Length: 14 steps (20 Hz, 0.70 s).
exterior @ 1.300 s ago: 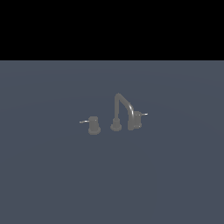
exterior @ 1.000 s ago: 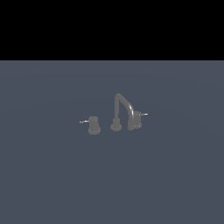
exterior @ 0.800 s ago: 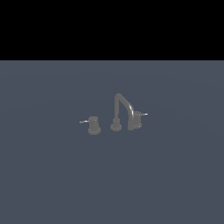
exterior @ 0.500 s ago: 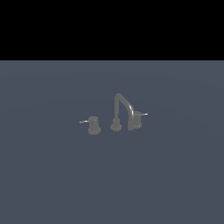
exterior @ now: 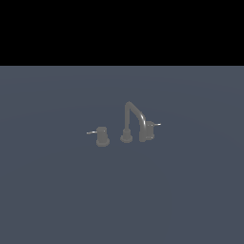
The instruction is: Turn on the faucet by rotating a designated handle.
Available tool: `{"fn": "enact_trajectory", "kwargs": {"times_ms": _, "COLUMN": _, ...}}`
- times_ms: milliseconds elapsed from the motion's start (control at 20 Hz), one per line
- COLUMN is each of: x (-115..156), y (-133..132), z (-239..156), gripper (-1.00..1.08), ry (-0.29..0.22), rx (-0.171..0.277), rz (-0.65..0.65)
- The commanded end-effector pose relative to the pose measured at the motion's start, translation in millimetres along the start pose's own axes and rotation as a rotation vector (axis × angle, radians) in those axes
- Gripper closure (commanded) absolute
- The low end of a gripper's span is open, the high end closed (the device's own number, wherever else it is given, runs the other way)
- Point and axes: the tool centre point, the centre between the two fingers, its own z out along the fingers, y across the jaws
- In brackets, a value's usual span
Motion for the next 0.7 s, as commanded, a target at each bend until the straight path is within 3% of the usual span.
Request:
{"fn": "enact_trajectory", "kwargs": {"times_ms": 0, "x": 16, "y": -5, "z": 19, "gripper": 1.08, "ry": 0.001, "rx": 0.000, "rz": 0.057}}
{"fn": "enact_trajectory", "kwargs": {"times_ms": 650, "x": 98, "y": -14, "z": 108, "gripper": 1.08, "ry": 0.008, "rx": 0.000, "rz": 0.322}}
